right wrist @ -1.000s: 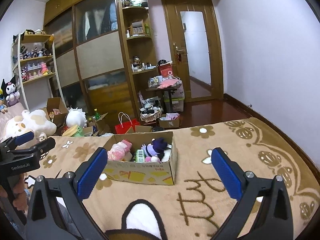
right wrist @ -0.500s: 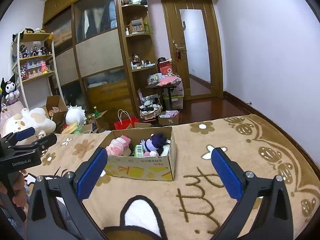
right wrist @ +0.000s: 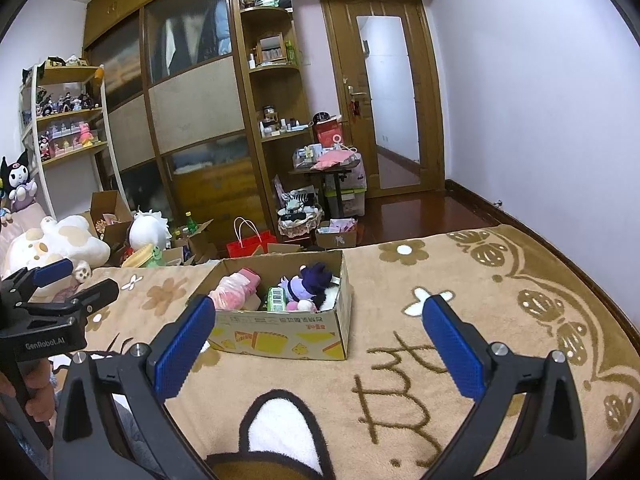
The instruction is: Organize soft objects
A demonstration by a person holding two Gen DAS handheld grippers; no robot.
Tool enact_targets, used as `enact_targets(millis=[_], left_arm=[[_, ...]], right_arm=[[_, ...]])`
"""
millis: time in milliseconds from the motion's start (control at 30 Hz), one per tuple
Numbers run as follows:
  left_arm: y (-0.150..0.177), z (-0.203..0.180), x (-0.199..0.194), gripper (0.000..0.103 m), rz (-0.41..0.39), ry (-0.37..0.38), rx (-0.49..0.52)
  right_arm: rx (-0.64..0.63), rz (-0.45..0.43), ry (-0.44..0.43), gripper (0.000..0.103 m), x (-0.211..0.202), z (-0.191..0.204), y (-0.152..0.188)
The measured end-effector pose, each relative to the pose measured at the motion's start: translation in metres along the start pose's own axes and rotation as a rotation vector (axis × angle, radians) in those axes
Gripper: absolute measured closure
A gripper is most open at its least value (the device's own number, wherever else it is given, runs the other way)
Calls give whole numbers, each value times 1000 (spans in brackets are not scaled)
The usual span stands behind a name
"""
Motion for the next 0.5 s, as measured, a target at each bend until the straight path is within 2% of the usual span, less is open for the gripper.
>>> enact_targets(millis=[500], left_arm=[[3, -6, 0, 1, 10, 6, 23]], right_arm=[[8, 3, 16, 0, 2, -4, 11]])
Point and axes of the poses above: each gripper's, at about its wrist camera, not at the fingertips, and x roughly the way its jaws point, z to its left, y to its underside, the point moved 4 cm from there along x, roughly the way its jaws point, and after that the axes turned 13 degrees about -z, right-handed, at the moved point
